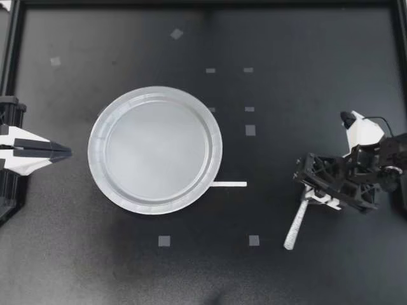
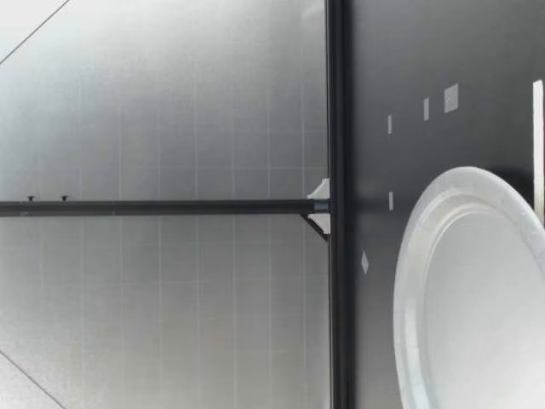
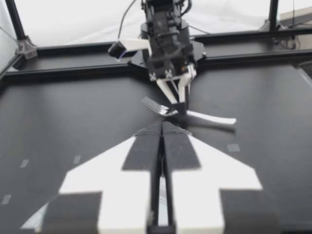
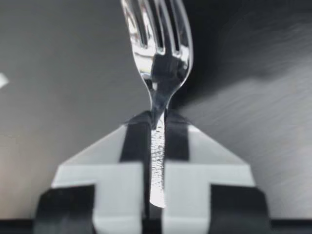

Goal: Pick up the fork and place it on the plate.

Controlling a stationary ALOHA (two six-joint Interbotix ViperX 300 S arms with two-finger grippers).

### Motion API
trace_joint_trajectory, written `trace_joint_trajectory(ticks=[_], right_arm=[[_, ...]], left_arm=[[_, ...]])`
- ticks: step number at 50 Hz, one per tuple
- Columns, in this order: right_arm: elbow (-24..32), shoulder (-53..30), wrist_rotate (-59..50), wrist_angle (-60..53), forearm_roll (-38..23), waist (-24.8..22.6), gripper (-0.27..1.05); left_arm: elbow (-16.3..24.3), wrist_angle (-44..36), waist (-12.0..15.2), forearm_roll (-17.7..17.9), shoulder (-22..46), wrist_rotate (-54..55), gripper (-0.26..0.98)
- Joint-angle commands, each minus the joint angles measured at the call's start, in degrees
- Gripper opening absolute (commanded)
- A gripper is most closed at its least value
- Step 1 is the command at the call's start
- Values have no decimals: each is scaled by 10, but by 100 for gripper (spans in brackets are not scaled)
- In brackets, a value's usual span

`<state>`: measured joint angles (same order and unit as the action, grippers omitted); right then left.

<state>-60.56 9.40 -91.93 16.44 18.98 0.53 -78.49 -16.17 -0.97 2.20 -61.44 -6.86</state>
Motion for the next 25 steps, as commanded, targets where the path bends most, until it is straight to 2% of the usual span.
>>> trace_joint_trajectory(ticks=[1, 5, 8, 10, 14, 18, 21, 25], right_arm=[[40, 59, 0, -16, -38, 3, 0], [60, 89, 1, -44, -91, 6, 0], [78, 113, 3, -97, -167, 17, 0], [88, 121, 6, -126, -219, 27, 0], [112, 133, 33, -194, -345, 47, 0], [134, 132, 75, -259, -457, 66, 0], [145, 127, 119, -304, -528, 80, 0], [149, 117, 179, -340, -570, 93, 0]], left_arm=[[1, -4, -1, -3, 3, -6, -2], [-6, -10, -1, -1, 4, -2, -2], [-9, -20, -1, 5, 4, 8, -2], [-8, -32, -1, 20, 4, 16, -2], [-1, -76, -1, 81, 8, 44, -2], [9, -90, -1, 114, 21, 73, -2], [23, -84, -1, 124, 37, 100, -2], [49, -60, -1, 126, 62, 148, -2]])
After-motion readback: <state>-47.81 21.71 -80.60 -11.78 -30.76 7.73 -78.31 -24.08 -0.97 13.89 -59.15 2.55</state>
